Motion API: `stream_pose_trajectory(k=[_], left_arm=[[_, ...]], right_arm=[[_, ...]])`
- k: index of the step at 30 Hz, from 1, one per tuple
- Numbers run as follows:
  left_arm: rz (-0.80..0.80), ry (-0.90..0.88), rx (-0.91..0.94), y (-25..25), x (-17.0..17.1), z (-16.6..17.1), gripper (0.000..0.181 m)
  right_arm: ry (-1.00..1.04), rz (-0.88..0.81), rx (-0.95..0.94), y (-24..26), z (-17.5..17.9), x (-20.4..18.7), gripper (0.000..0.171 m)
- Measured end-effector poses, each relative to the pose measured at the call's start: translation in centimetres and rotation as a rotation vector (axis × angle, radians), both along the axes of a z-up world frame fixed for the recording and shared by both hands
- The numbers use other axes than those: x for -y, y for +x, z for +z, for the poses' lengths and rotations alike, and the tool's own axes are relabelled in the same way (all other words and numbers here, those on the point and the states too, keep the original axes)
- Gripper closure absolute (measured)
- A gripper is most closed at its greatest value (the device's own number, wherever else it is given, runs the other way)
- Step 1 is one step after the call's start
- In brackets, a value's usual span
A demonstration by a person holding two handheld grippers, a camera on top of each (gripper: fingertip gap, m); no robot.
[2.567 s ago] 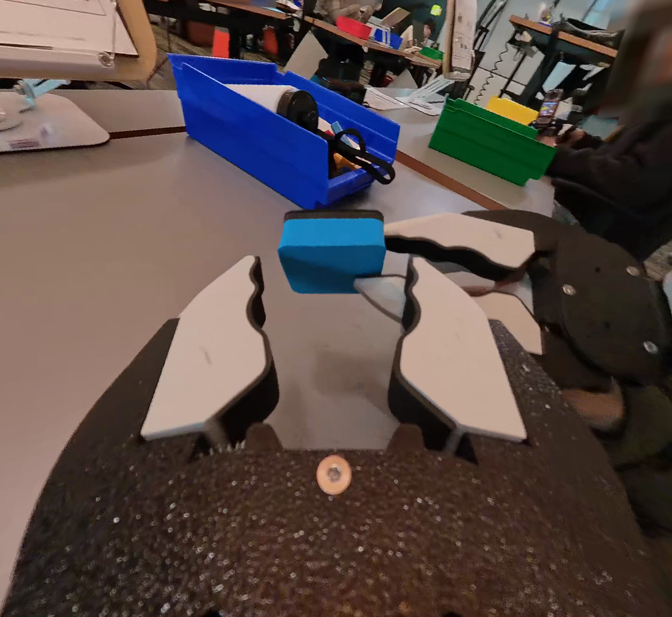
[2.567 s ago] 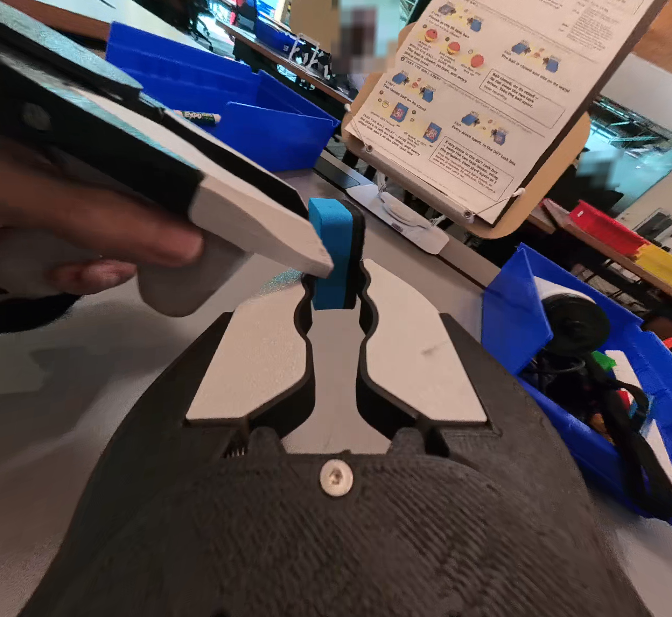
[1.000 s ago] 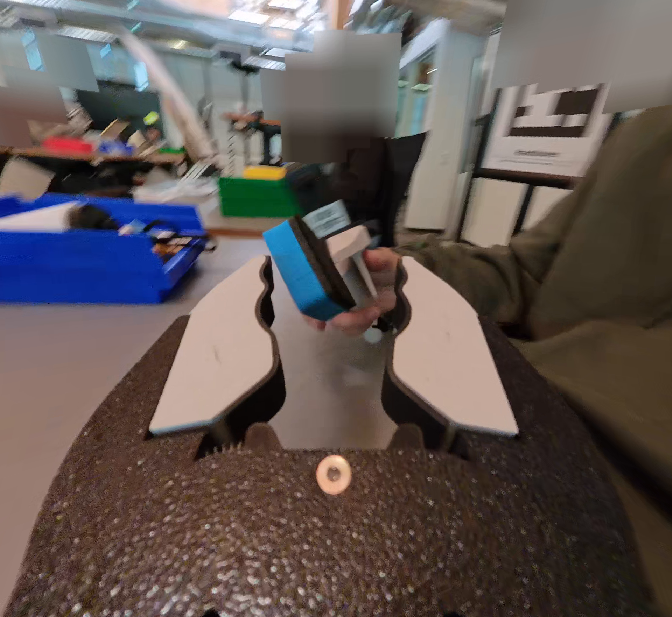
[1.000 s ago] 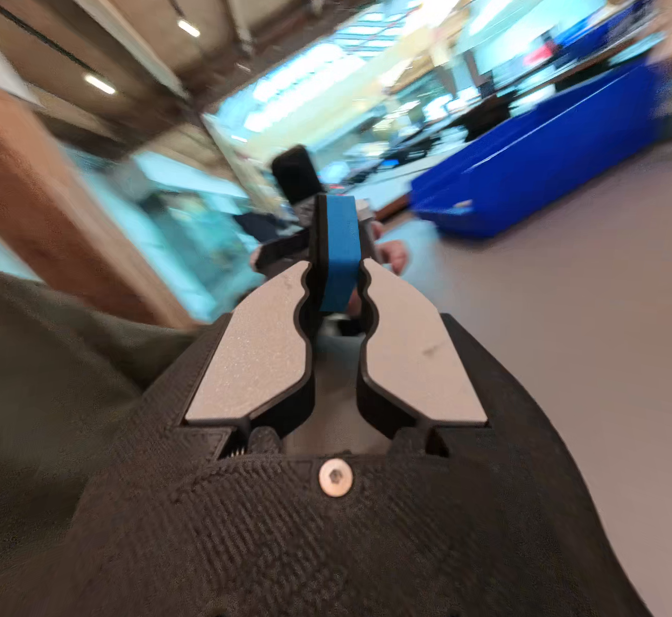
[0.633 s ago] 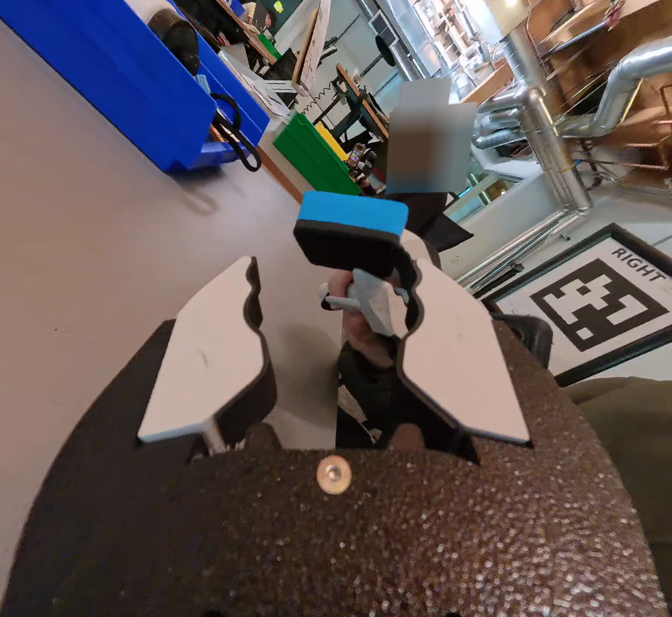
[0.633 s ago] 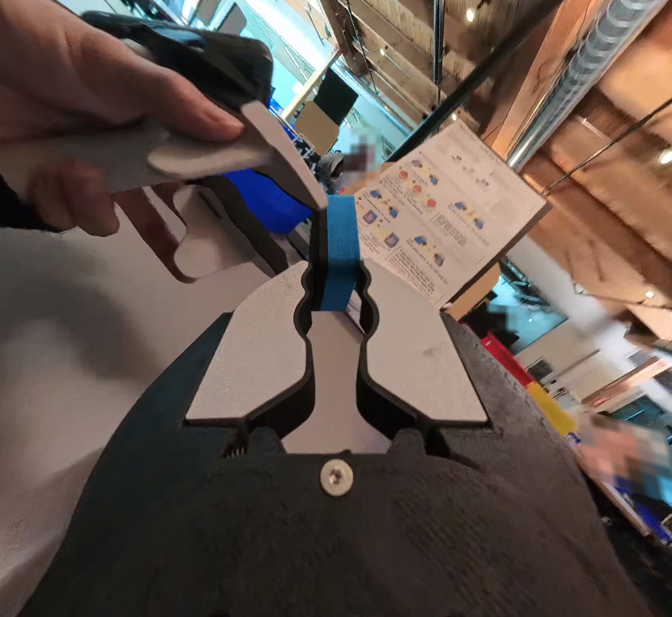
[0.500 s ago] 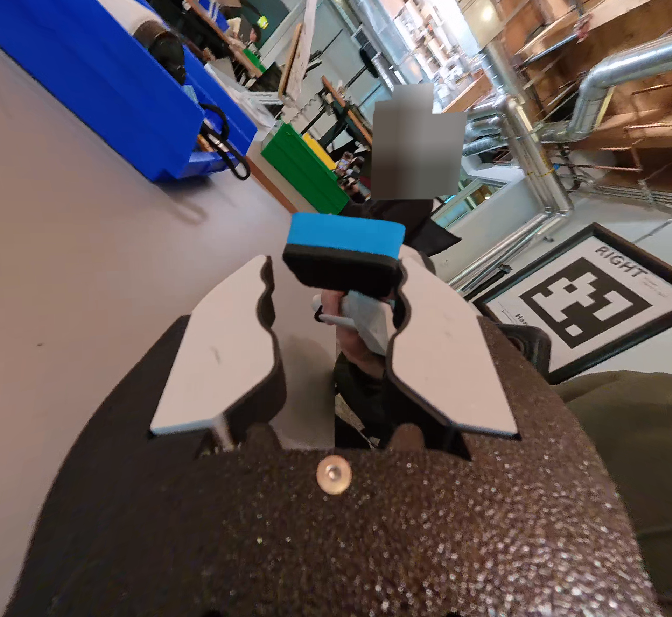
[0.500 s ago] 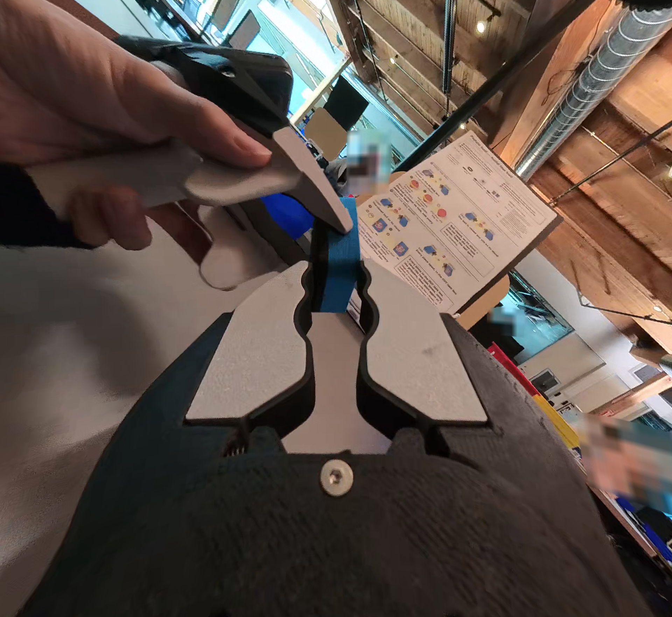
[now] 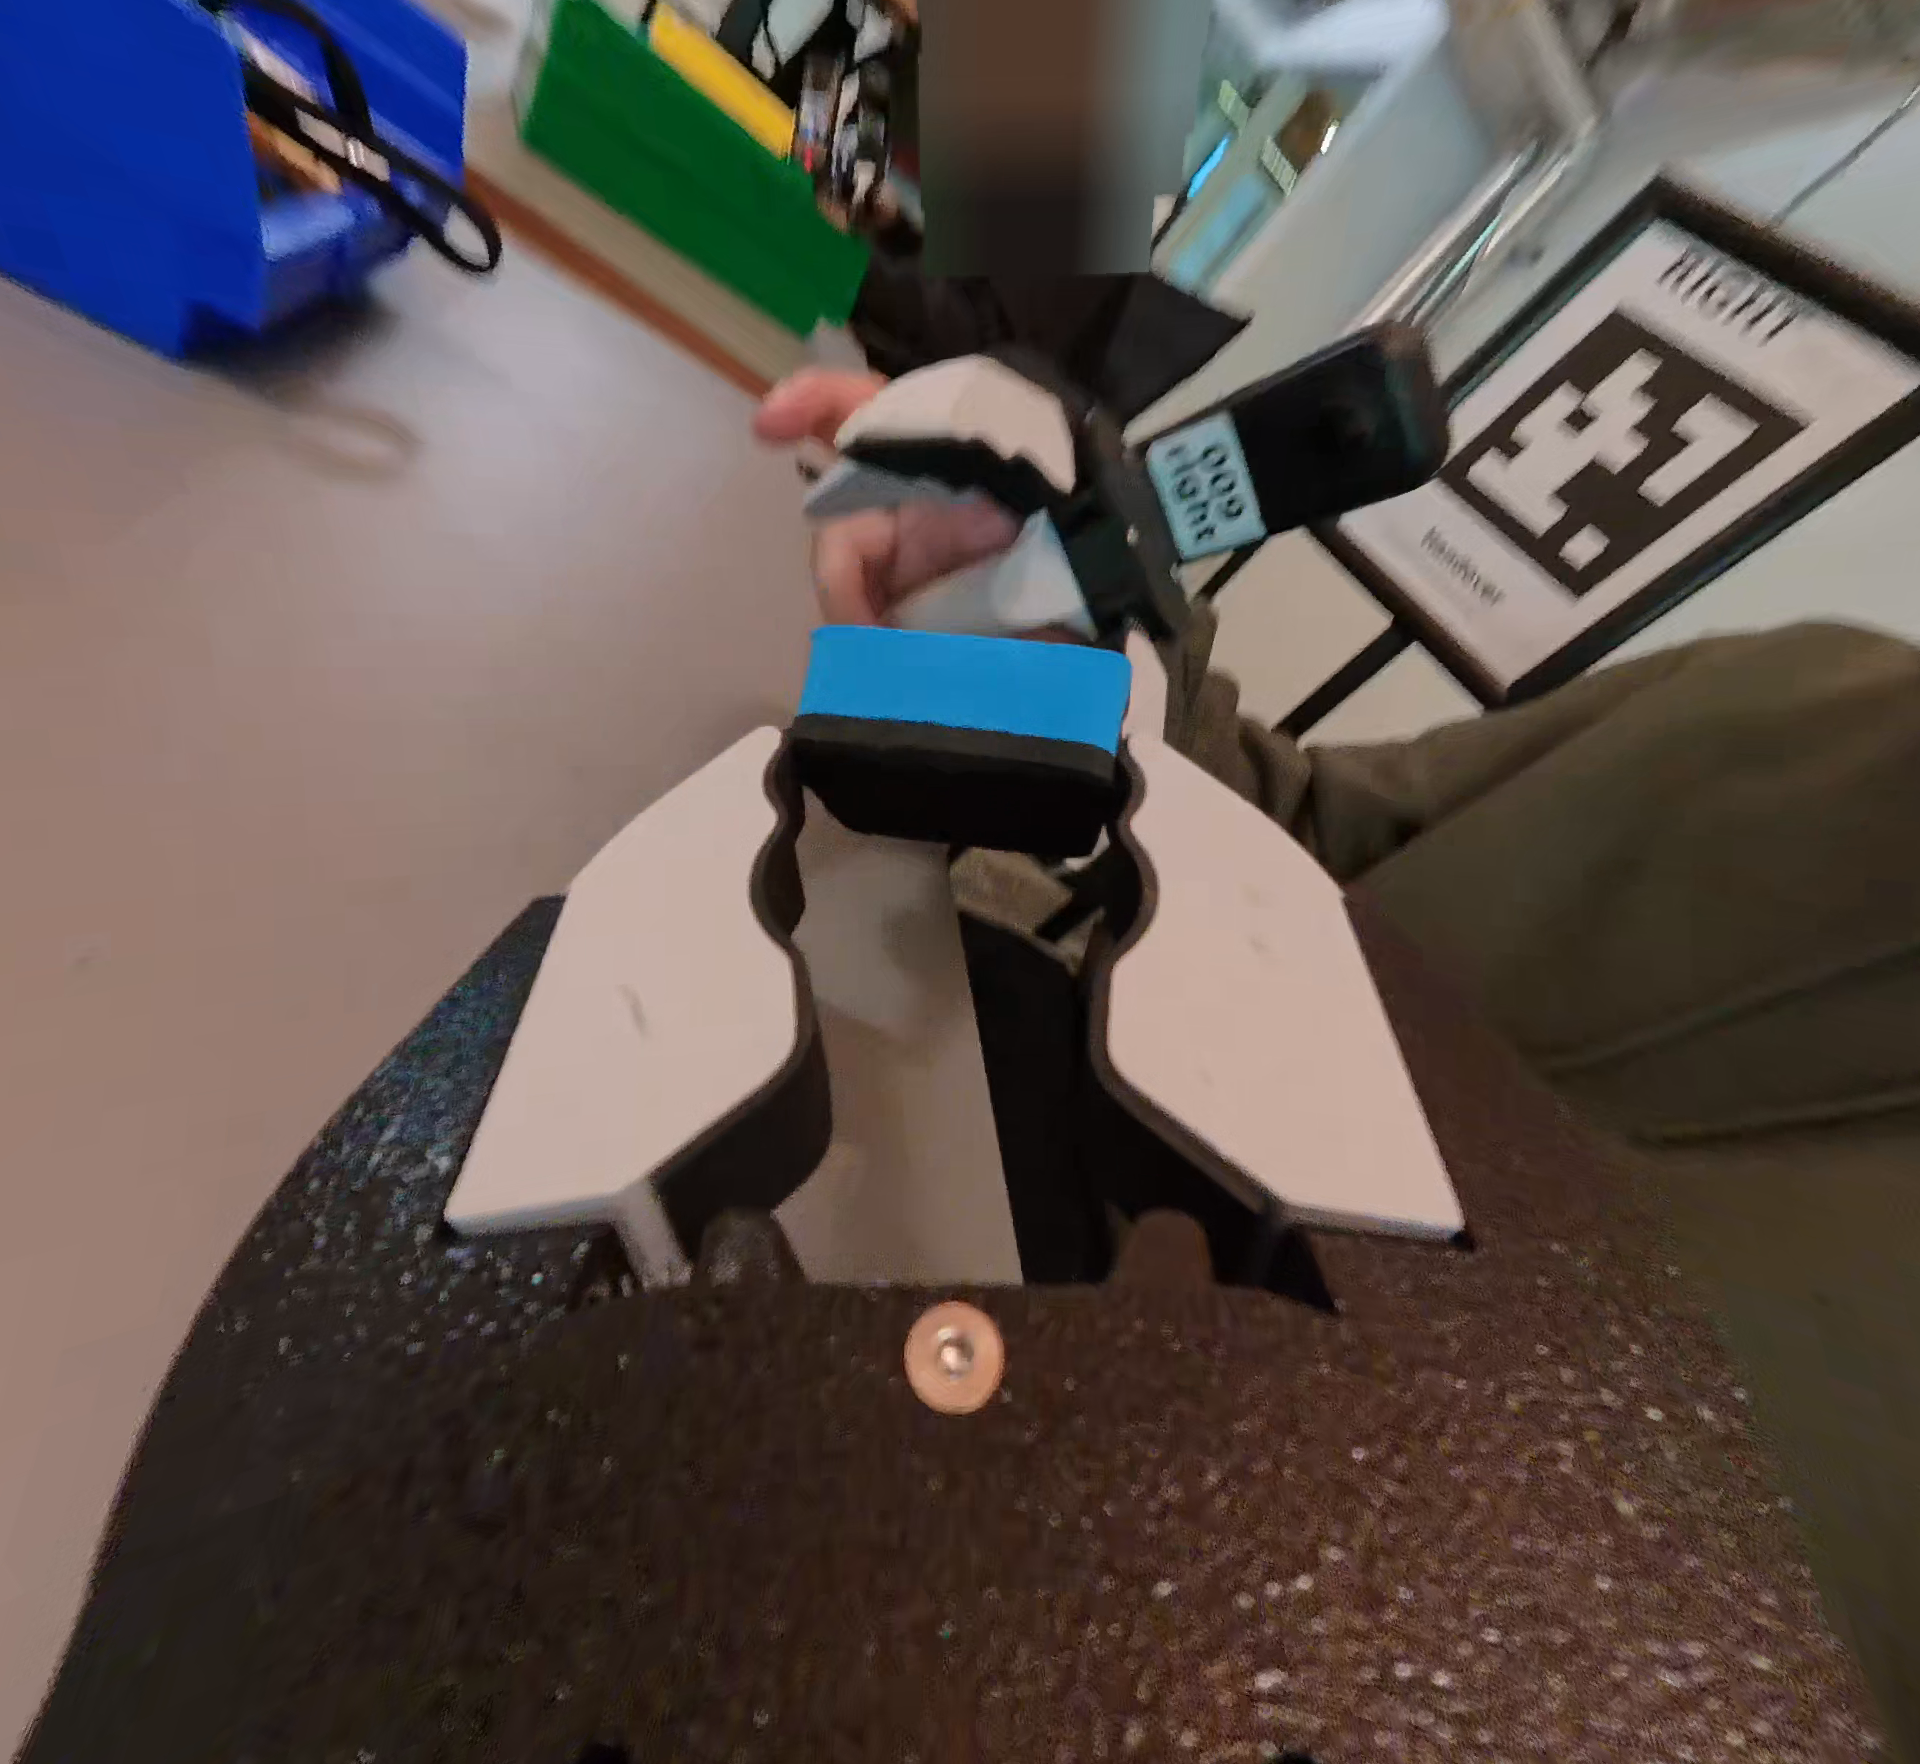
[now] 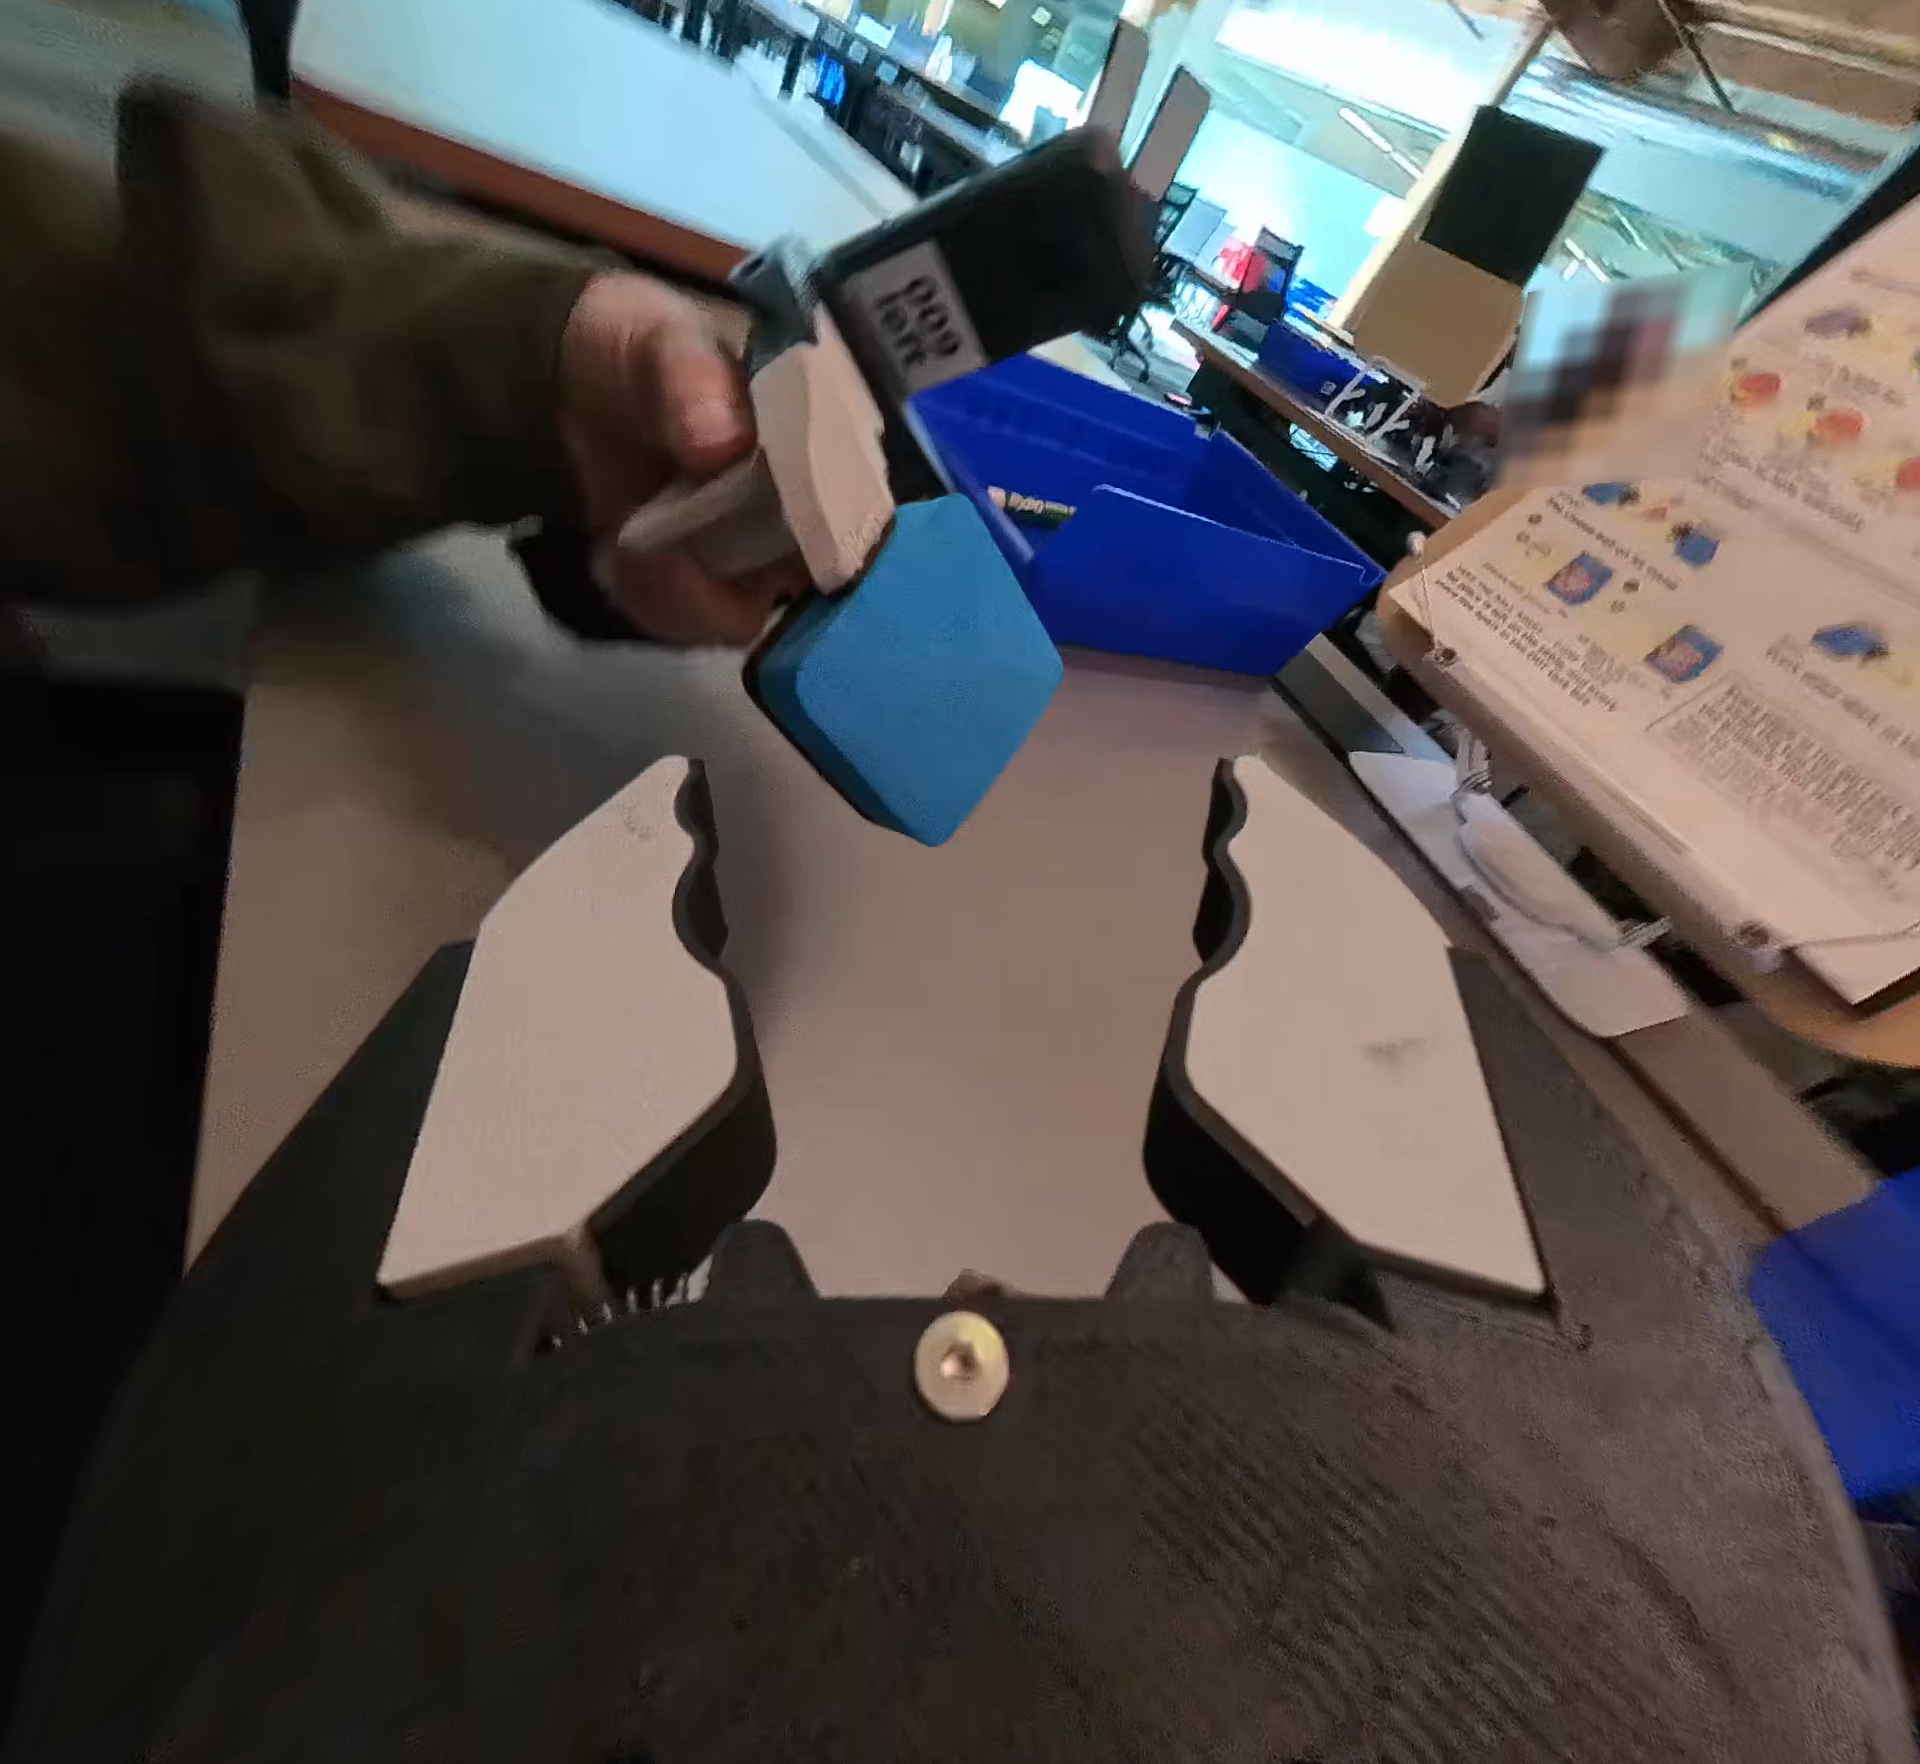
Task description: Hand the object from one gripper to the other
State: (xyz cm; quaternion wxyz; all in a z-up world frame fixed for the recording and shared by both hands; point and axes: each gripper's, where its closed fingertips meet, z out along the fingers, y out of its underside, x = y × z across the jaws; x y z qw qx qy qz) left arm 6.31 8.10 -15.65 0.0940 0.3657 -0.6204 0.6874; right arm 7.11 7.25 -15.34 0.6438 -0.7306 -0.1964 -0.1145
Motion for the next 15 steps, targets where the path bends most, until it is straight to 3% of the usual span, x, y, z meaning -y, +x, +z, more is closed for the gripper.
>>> stream_pose_trajectory(k=[10,15], left_arm=[[-0.207,0.178,-0.170,-3.0,2.1,-3.0,0.125],[-0.232,0.220,-0.194,-3.3,2.6,-3.8,0.125]], right_arm=[[-0.112,0.173,0.302,-4.0,-2.9,-0.4,0.094],[-0.145,0.204,0.353,-4.6,-4.1,-0.6,0.112]])
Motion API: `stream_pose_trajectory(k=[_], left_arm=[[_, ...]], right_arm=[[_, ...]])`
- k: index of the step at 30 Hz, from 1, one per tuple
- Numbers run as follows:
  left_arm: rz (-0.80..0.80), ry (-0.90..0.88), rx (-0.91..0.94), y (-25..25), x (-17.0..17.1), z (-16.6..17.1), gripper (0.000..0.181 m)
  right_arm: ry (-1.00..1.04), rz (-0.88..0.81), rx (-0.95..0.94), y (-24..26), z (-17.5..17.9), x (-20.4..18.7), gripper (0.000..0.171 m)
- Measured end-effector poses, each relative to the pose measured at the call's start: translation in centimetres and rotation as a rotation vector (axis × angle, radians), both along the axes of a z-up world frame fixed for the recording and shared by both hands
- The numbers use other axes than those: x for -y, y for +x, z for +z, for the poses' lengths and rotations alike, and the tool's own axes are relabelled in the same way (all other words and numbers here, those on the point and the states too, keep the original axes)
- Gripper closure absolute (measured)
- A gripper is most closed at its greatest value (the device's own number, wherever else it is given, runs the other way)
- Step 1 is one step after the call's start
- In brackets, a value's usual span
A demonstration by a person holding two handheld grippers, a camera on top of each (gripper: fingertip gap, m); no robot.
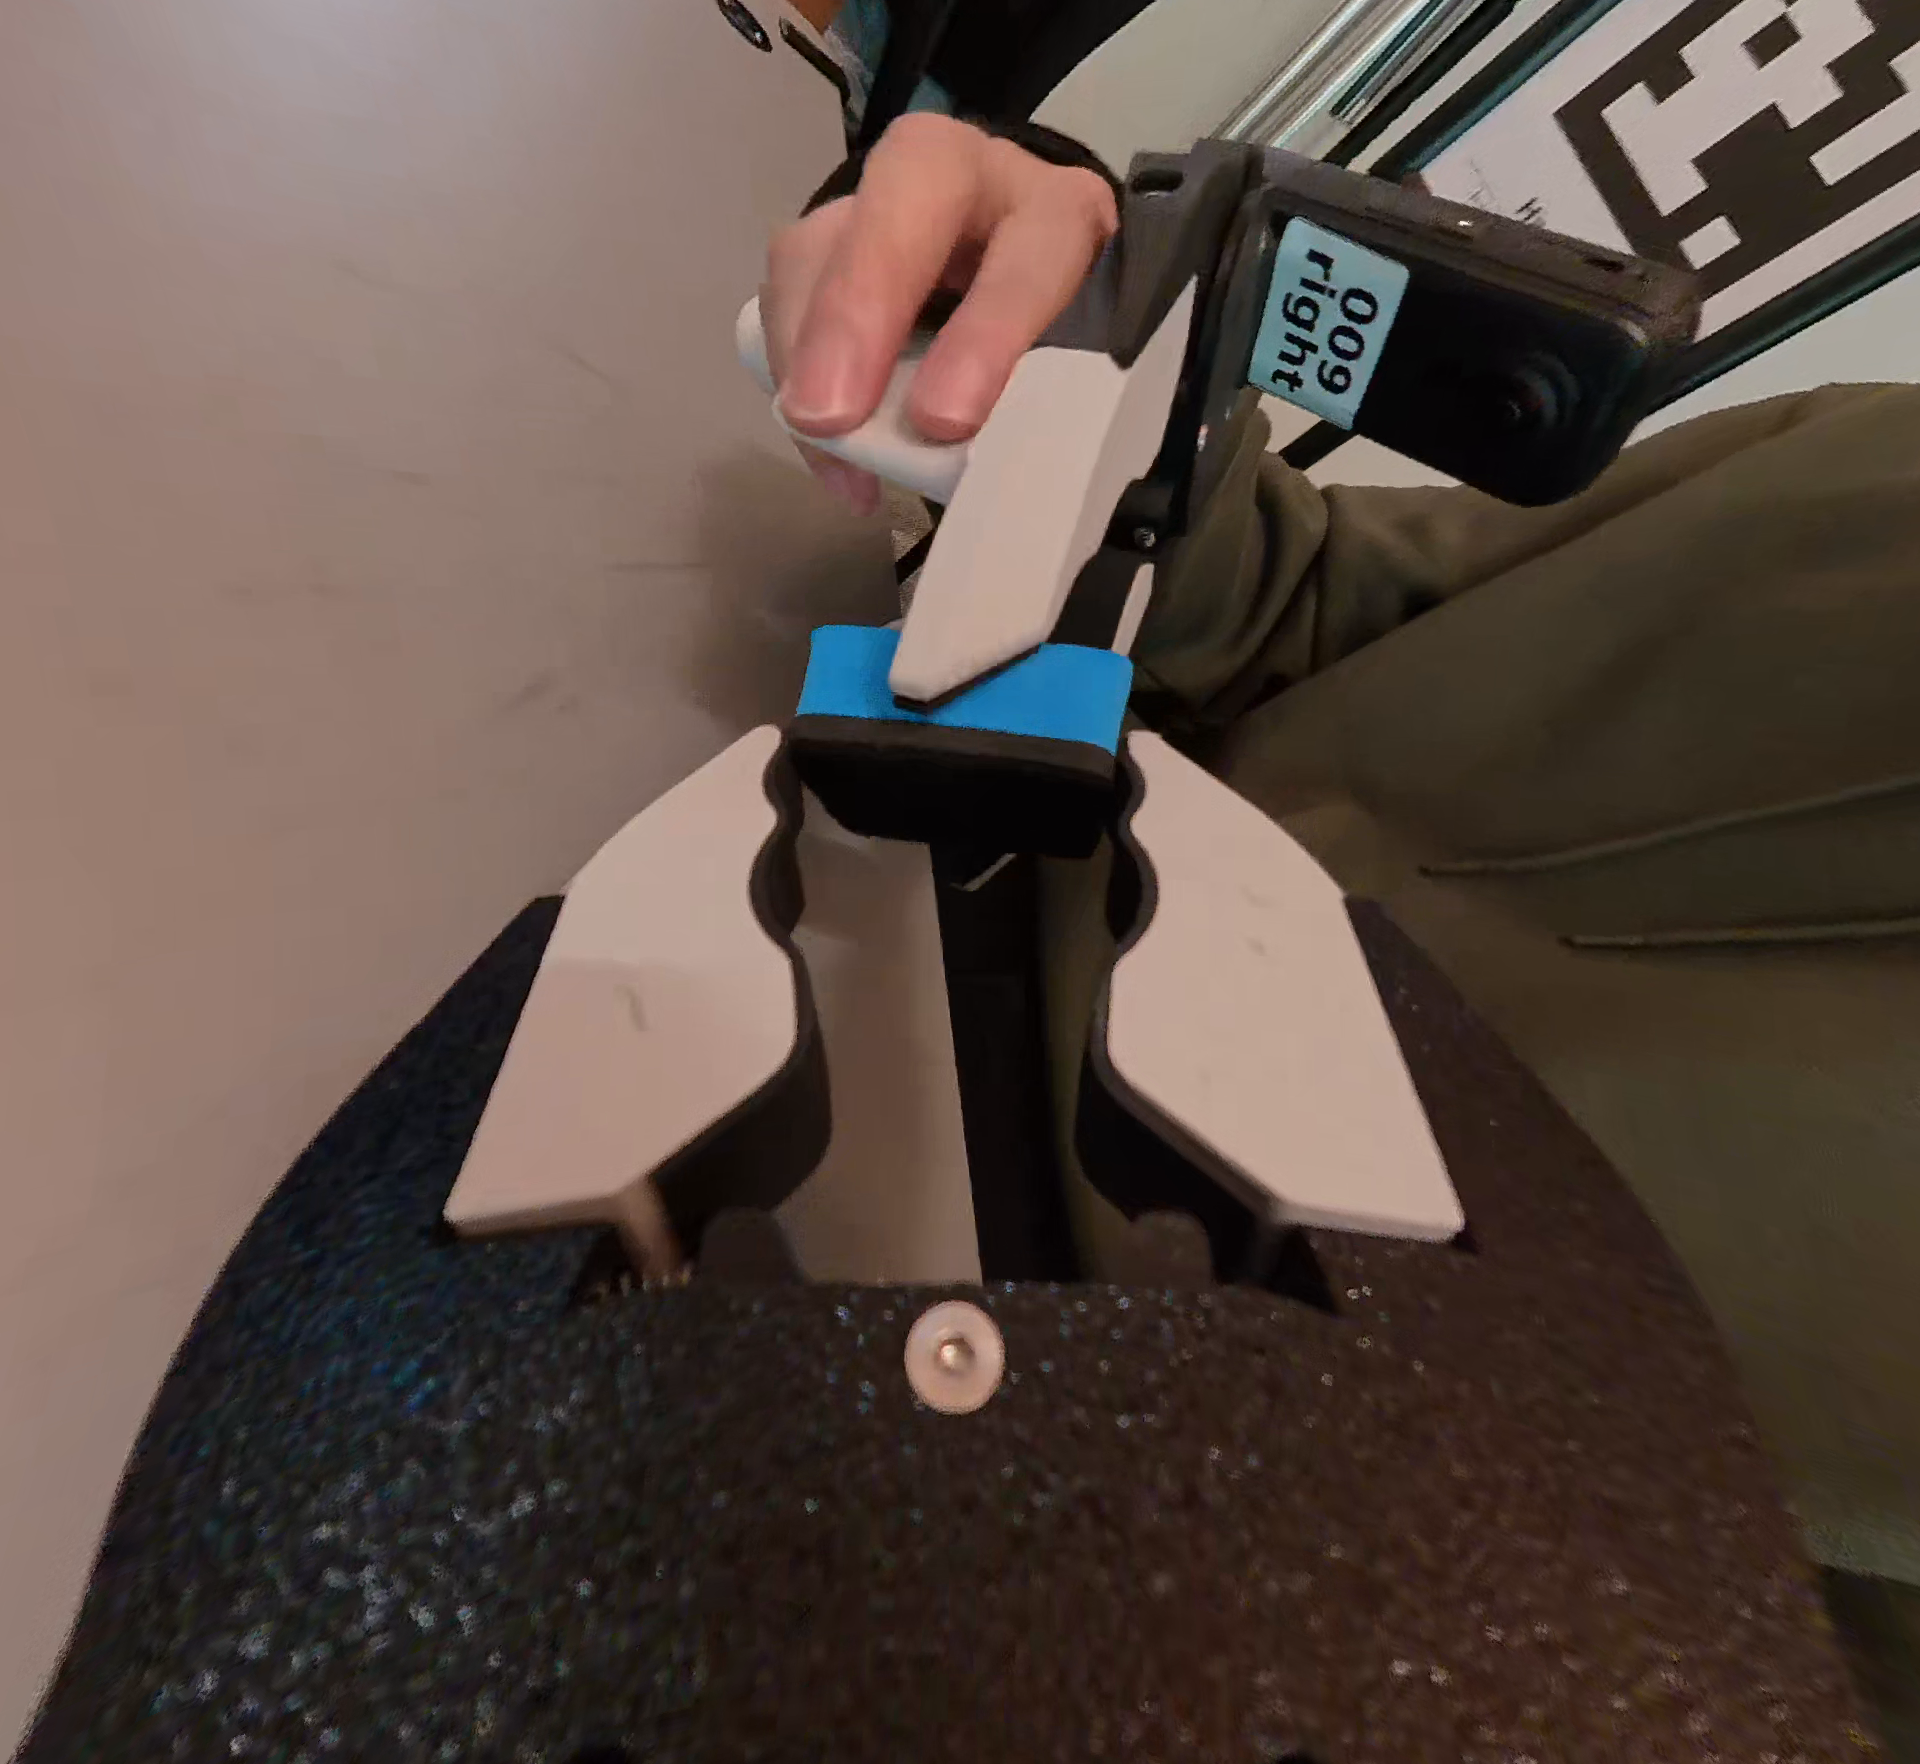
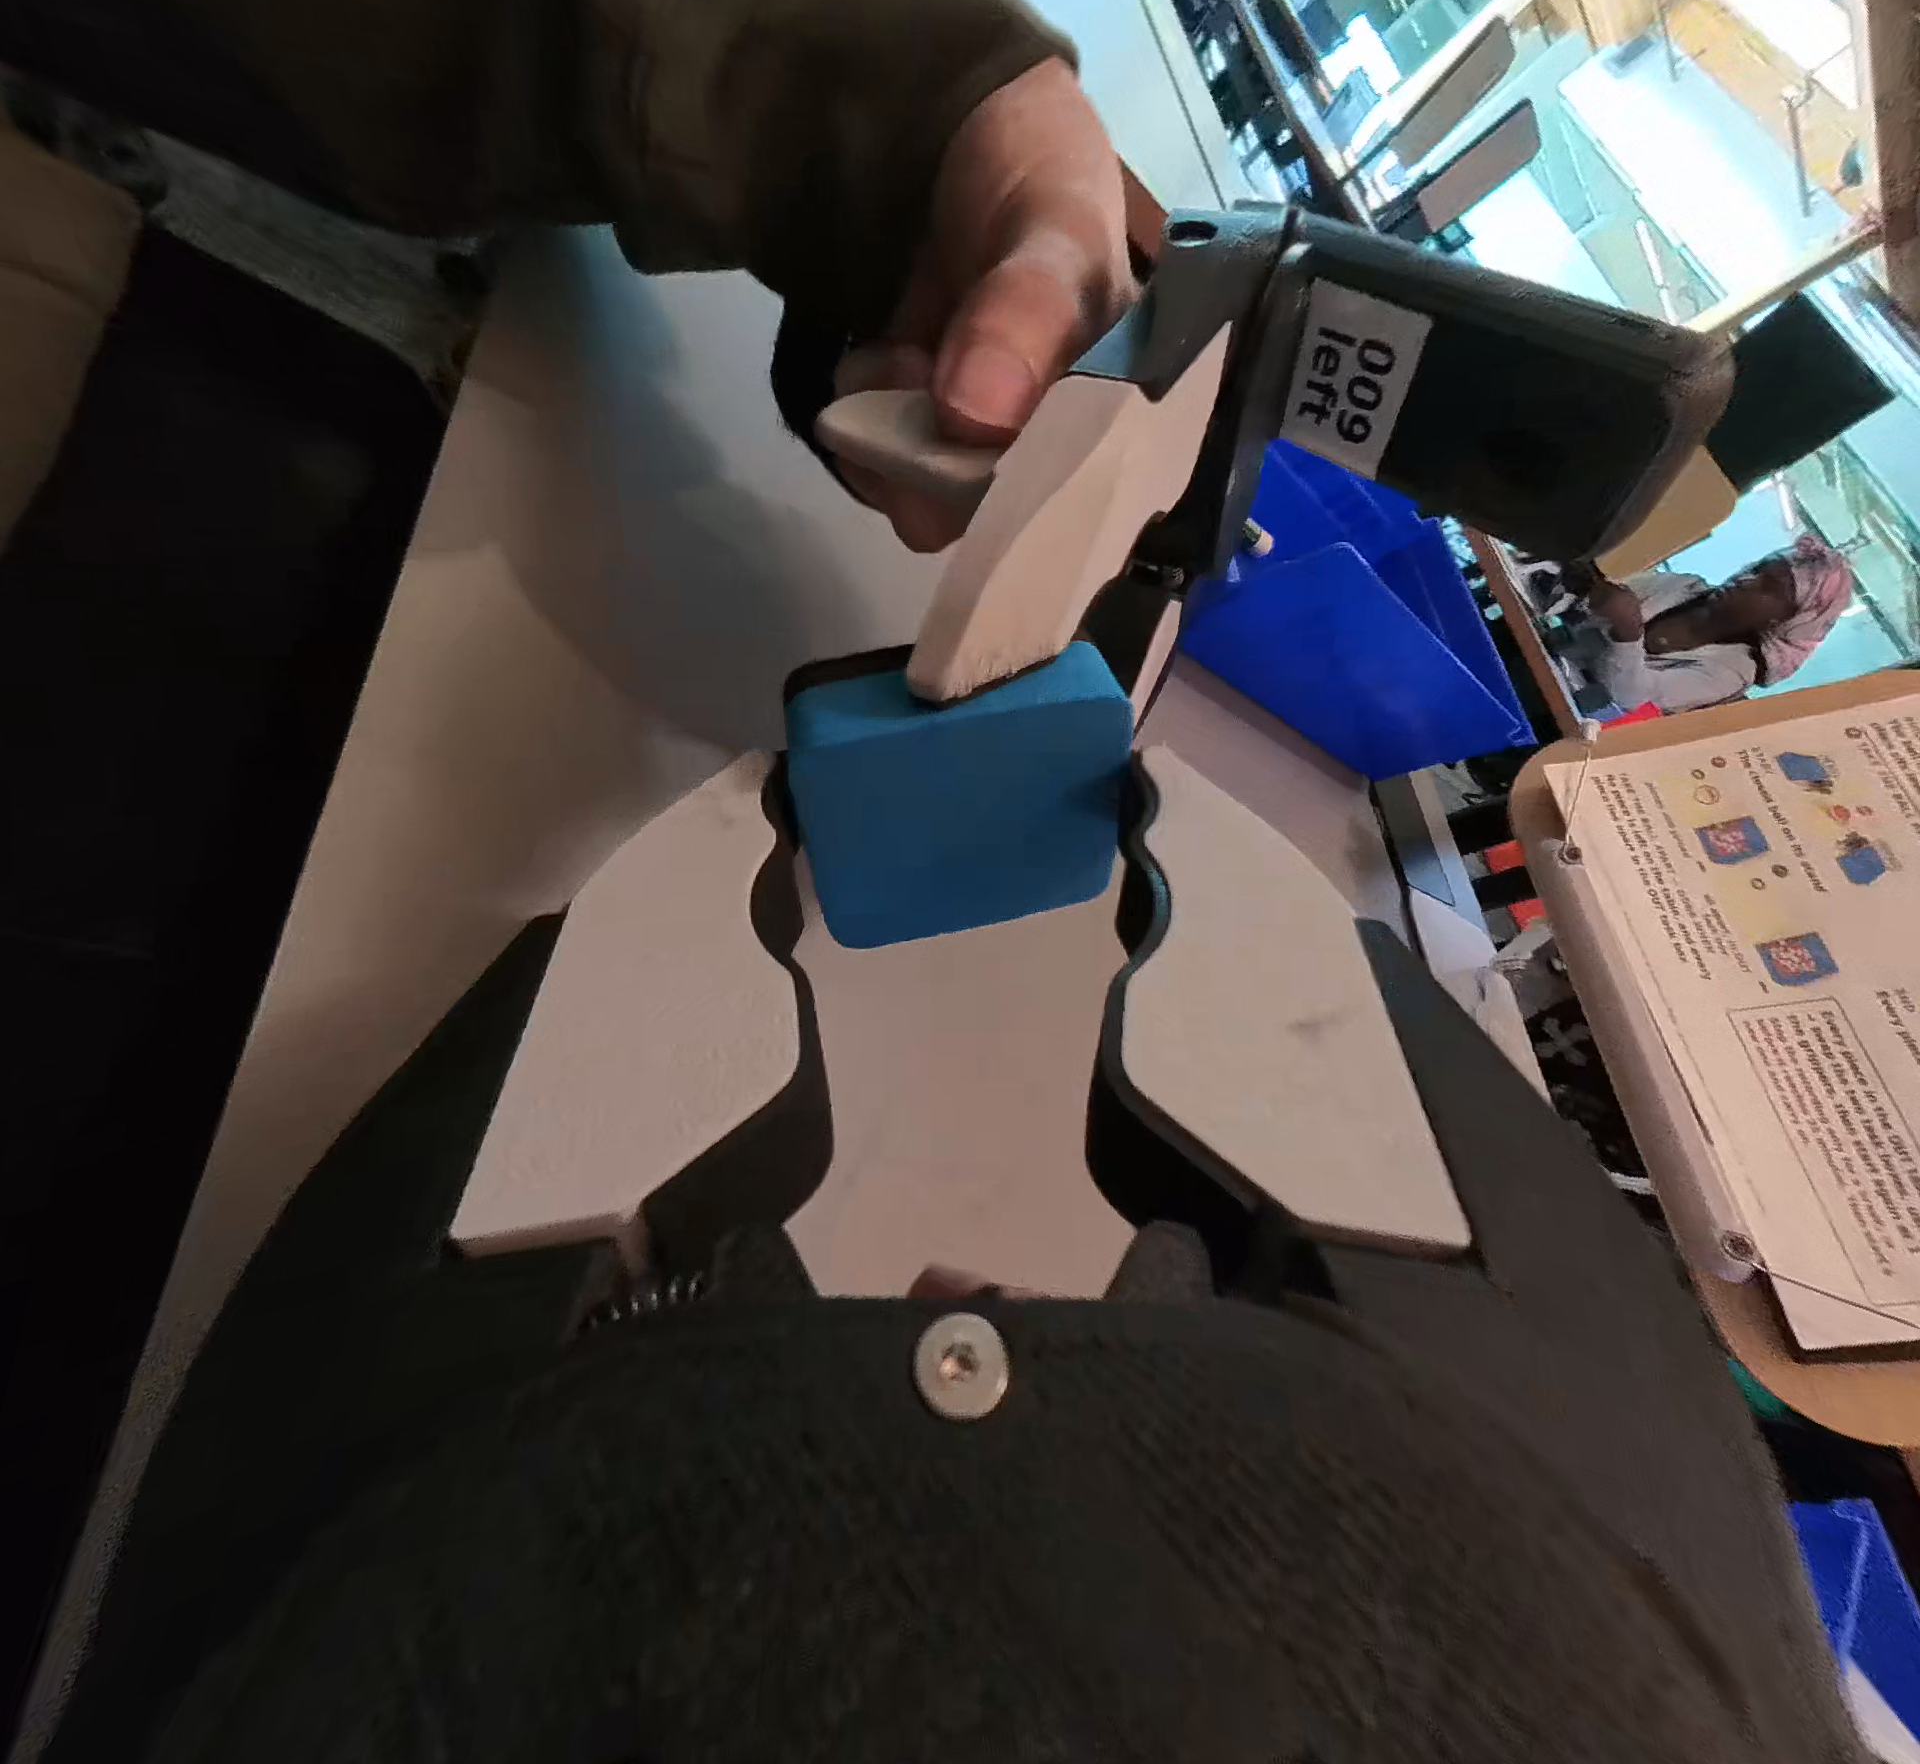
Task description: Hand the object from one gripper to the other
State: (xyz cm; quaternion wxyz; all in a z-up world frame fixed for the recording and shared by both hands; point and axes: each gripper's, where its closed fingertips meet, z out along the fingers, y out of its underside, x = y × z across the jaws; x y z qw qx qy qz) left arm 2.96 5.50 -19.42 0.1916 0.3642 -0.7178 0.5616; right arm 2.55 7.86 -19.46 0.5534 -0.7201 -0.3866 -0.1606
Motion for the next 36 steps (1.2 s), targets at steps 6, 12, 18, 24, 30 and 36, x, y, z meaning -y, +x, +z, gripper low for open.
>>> stream_pose_trajectory(k=[6,12,18,24,30,36], left_arm=[[0.322,0.039,0.090,4.4,-2.4,0.9,0.123],[0.549,0.309,0.269,6.3,-2.7,1.5,0.129],[0.551,0.510,0.327,6.4,-1.5,-0.2,0.151],[0.463,0.433,0.412,6.1,-1.6,0.8,0.154],[0.292,0.003,0.504,3.9,-2.5,4.9,0.157],[0.269,-0.191,0.592,3.1,-3.1,6.8,0.158]], right_arm=[[0.081,-0.371,0.050,5.7,1.1,-1.2,0.112],[-0.007,-0.648,0.316,9.3,0.4,-0.5,0.113],[-0.004,-0.672,0.337,8.5,0.5,-1.0,0.112],[0.053,-0.528,0.074,7.2,1.5,-1.0,0.106],[0.204,-0.256,-0.729,5.8,6.2,0.6,0.098],[0.169,-0.145,-1.054,5.0,6.3,0.1,0.130]])
